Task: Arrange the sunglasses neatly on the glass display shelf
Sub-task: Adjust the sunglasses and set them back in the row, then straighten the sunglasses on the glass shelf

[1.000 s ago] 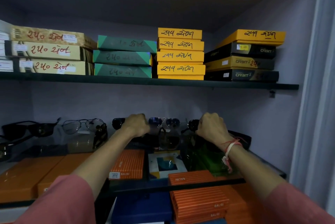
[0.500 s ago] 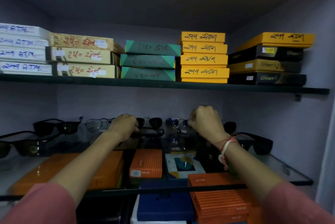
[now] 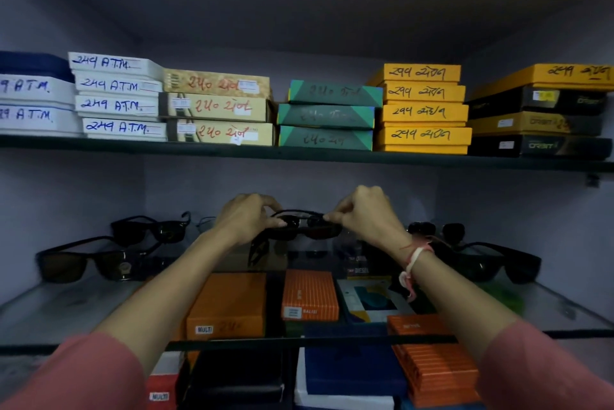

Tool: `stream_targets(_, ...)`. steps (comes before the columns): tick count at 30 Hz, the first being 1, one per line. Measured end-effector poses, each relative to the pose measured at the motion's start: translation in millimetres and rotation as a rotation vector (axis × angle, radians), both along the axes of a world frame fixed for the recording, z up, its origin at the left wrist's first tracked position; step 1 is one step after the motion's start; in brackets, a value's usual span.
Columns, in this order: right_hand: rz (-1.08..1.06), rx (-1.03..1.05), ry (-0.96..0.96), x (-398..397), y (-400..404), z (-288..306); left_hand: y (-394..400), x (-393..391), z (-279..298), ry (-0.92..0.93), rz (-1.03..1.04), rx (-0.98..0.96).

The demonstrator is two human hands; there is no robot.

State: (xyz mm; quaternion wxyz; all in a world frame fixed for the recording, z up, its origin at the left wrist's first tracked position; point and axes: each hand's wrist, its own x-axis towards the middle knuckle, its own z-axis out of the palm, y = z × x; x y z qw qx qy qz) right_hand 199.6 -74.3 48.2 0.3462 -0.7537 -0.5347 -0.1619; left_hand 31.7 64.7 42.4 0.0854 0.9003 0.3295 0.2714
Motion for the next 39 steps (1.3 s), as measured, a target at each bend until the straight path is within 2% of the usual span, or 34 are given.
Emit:
stream_targets(5, -0.187, 0.105, -0.022, 2.1, -4.7, 0.1, 2.8, 7.9, 0.1, -0.08, 0.031, -0.046)
stream_targets(10, -0.309, -0.025, -0.054, 4.0, -4.5, -8.1, 7.5, 21.9, -2.1, -0.054, 0.124, -0.128)
stream_targets(17, -0.33, -0.159, -0.104, 2.2, 4.6, -18.3, 12.1, 21.2, -7.1, 0.077, 0.189, -0.206)
stream_targets(21, -0.337, -0.188, -0.093, 1.3, 12.6, -24.1, 16.3, 20.4, -12.2, 0.048, 0.204, -0.187)
stream_targets(29, -0.331, -0.197, -0.089, 6.3, 18.7, -26.3, 21.0, 17.4, -16.2, -0.008, 0.231, -0.154)
stream_targets(34, -0.328, -0.21, -0.112, 10.1, 19.2, -31.3, 24.3, 5.4, -22.7, 0.161, 0.375, -0.14)
stream_targets(39, -0.301, -0.113, -0.16, 6.3, 19.7, -30.1, 31.8, -8.6, -27.0, 0.111, 0.444, -0.122)
